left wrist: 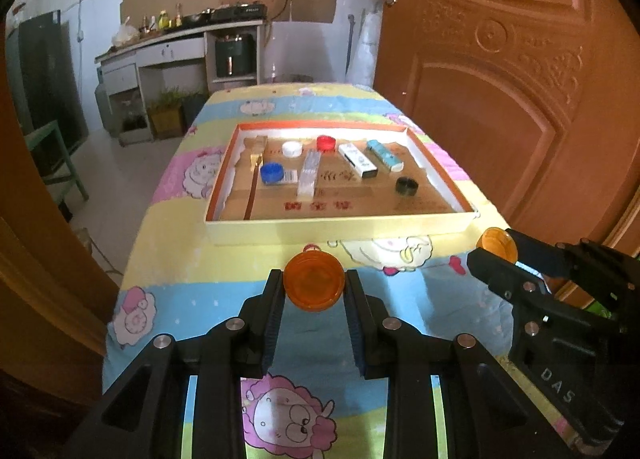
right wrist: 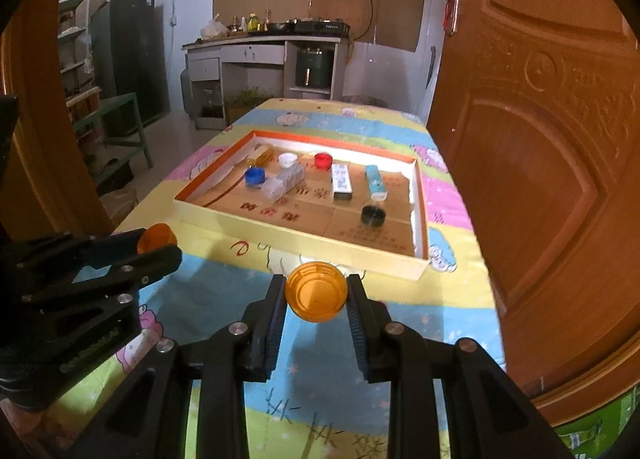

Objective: Organize rigid objects
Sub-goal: 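Carry both orange caps with both tools over the box lid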

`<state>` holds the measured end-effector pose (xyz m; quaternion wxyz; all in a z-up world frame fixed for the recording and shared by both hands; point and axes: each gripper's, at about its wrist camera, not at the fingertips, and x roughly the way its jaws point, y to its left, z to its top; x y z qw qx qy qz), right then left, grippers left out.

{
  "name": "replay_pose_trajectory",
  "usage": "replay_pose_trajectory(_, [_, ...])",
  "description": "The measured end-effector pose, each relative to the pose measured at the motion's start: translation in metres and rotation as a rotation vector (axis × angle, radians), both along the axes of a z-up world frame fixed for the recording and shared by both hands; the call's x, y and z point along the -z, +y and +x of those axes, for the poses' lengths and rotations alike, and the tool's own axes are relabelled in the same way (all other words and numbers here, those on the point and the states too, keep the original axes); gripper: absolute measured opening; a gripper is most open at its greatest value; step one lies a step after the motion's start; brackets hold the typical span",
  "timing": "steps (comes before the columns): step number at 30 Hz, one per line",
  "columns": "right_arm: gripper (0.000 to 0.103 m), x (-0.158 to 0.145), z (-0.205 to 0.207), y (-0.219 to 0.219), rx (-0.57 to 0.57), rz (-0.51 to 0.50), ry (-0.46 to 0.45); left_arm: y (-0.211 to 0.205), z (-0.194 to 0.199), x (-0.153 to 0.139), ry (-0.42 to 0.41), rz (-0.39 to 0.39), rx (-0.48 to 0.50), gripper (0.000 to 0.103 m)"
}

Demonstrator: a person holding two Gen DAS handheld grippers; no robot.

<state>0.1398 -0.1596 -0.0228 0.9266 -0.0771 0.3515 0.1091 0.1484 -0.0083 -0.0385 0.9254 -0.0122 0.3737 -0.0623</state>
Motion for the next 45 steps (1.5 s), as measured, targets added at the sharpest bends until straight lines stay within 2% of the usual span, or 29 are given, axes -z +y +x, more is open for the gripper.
replay_pose_trajectory(12, [0.03,-0.03,0.019,-0.014,-0.012,-0.009,-0.047,-0.001,0.011,-0.039,-0.064,0.05,-0.01,0.03])
replay_pose_trajectory(22, [0.03,-0.047,0.046,-0.015,-0.024,-0.007,-0.069,-0.001,0.041,-0.062,-0.099,0.077,-0.017,0.03])
replay_pose_trajectory(31, [0.03,-0.046,0.076,-0.015,-0.014,0.006,-0.054,0.006,0.081,-0.06,-0.069,0.05,-0.016,0.03])
replay_pose_trajectory(45, [0.03,-0.034,0.14,-0.017,-0.023,0.066,0.023,0.022,0.144,-0.044,-0.003,0.014,-0.029,0.03])
